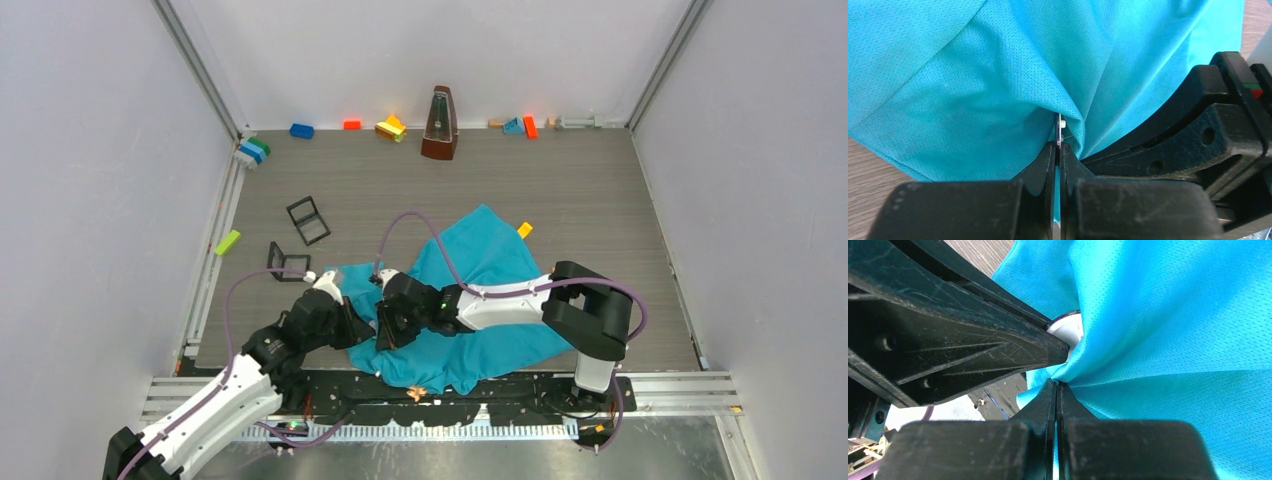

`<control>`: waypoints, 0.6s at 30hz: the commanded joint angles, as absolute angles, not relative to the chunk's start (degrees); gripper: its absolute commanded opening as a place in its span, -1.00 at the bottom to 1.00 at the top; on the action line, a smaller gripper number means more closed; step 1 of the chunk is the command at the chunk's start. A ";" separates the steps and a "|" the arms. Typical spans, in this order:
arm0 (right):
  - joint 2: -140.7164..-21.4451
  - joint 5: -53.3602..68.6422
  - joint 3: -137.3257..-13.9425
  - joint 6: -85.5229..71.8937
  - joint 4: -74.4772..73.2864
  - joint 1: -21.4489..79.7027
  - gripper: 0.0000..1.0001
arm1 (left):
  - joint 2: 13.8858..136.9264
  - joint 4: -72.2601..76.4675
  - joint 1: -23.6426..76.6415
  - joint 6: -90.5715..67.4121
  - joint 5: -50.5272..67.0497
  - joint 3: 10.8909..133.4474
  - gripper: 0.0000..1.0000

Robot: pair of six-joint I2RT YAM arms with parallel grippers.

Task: Pin the brooch onto the clothing

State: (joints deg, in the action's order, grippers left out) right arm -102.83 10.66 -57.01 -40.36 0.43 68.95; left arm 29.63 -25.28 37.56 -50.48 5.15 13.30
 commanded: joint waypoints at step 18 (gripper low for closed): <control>-98.73 17.56 -54.35 -39.51 5.66 69.97 -0.88 | 28.91 -7.15 37.79 -58.12 5.27 10.61 -1.00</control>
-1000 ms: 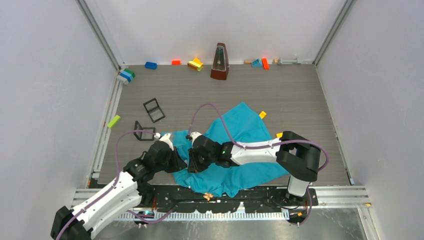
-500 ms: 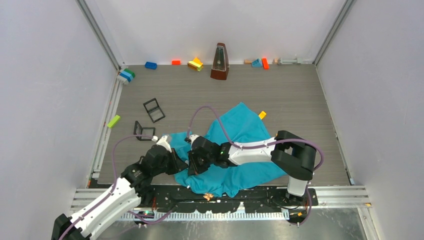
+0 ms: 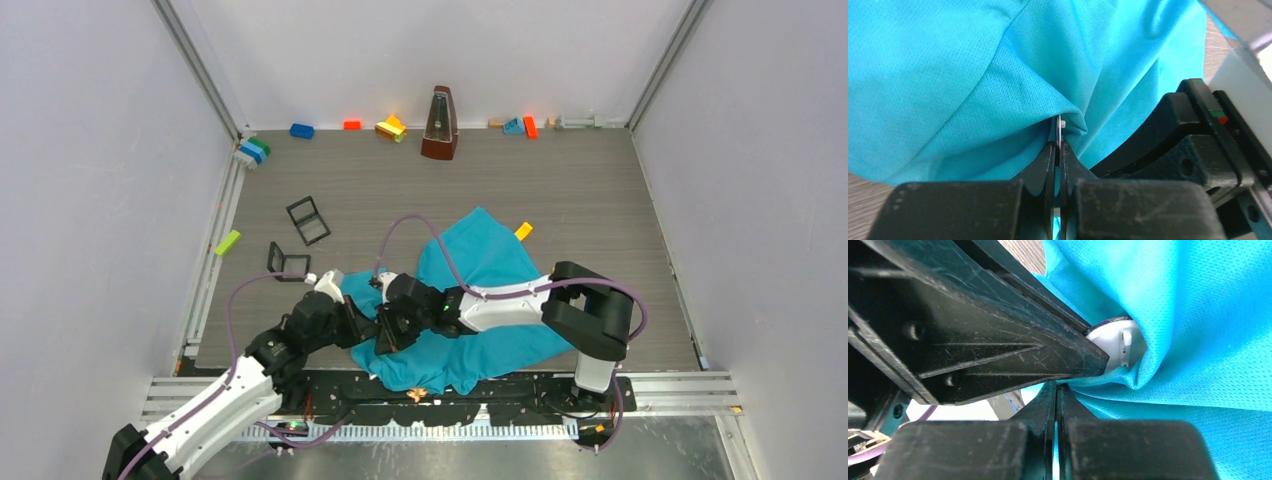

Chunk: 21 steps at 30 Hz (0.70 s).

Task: Pin the brooch onto the clothing

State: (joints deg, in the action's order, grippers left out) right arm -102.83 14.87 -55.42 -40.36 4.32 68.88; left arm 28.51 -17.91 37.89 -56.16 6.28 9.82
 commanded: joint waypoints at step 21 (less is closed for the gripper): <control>-74.43 14.35 -36.59 -37.45 15.16 55.88 0.01 | 26.29 -3.33 37.62 -54.52 8.86 10.09 -1.00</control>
